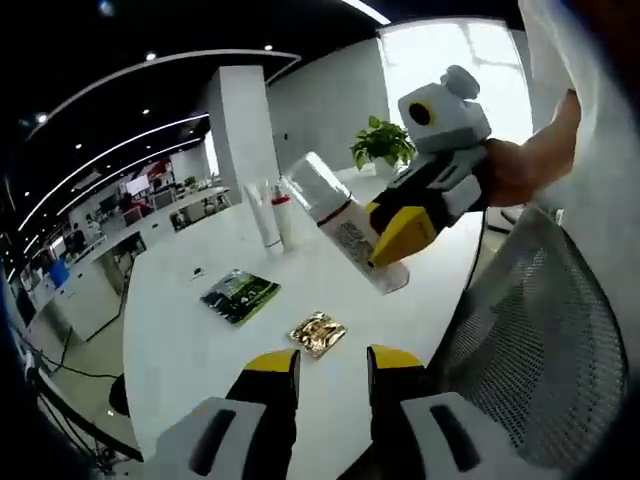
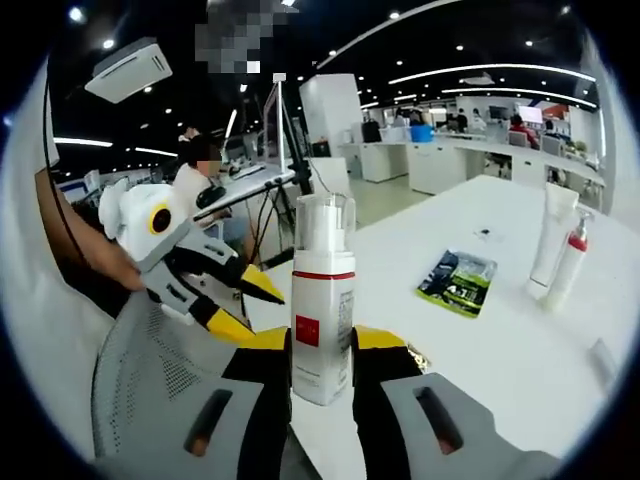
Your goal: Arrange the skincare products in the storage area until every visible bottle or jar stands upright without overlapping.
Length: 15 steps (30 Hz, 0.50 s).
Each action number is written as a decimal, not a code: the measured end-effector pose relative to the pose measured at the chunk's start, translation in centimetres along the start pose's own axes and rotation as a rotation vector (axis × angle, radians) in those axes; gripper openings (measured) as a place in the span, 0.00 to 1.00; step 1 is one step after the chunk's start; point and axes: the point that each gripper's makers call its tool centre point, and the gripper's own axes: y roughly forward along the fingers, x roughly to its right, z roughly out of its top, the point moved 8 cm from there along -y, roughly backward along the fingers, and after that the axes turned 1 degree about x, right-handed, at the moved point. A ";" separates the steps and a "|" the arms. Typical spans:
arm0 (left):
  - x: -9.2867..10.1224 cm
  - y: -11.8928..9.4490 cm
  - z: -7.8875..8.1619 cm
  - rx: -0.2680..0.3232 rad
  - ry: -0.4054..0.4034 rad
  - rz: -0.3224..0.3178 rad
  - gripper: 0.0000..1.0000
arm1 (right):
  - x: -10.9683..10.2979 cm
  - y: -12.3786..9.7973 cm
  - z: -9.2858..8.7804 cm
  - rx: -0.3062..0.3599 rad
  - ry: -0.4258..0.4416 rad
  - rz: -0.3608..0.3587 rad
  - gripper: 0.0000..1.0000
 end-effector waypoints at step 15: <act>-0.5 0.6 -1.5 -0.060 0.030 0.016 0.28 | 8.5 0.8 1.2 0.074 0.051 -0.174 0.20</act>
